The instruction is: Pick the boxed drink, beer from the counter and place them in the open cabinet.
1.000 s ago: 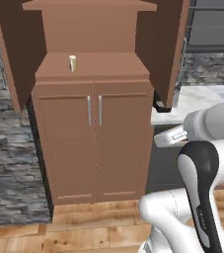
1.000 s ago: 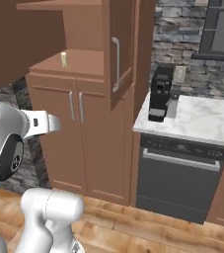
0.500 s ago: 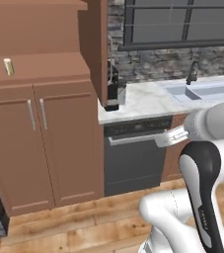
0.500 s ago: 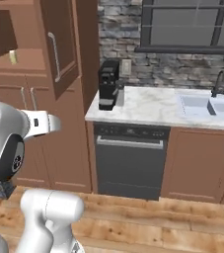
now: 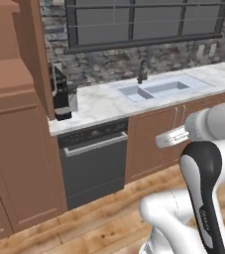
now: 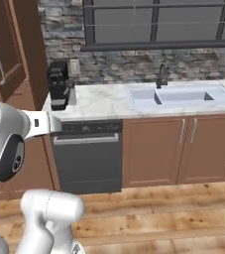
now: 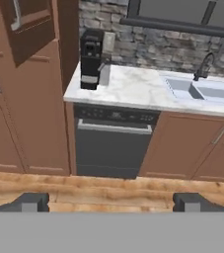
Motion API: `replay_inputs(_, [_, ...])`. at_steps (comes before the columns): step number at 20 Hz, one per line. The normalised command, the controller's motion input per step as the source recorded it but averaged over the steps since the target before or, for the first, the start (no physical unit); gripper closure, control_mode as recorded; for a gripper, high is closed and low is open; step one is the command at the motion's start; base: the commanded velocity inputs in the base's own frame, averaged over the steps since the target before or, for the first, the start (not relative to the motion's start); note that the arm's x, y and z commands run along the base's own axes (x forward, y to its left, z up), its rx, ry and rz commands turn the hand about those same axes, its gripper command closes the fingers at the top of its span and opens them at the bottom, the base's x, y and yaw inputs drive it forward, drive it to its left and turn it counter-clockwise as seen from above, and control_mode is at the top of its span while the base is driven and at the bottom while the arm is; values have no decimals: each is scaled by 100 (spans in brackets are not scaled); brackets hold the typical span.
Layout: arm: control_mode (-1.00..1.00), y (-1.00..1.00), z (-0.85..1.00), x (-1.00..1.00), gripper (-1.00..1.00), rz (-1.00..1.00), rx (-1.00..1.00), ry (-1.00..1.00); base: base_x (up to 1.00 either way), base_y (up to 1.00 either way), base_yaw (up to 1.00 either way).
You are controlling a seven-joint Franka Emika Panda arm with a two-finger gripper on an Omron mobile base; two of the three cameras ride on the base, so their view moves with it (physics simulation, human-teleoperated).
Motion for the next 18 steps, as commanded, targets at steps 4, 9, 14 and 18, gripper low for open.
replay_inputs(4, [100,0,0,0,-100,0,0,0,0,-48,-40])
replay_inputs(9, [100,0,0,0,-100,0,0,0,0,-62,-44])
replay_inputs(14, [100,0,0,0,-100,0,0,0,0,-67,-50])
replay_inputs(18, [100,0,0,0,-100,0,0,0,0,-64,-58])
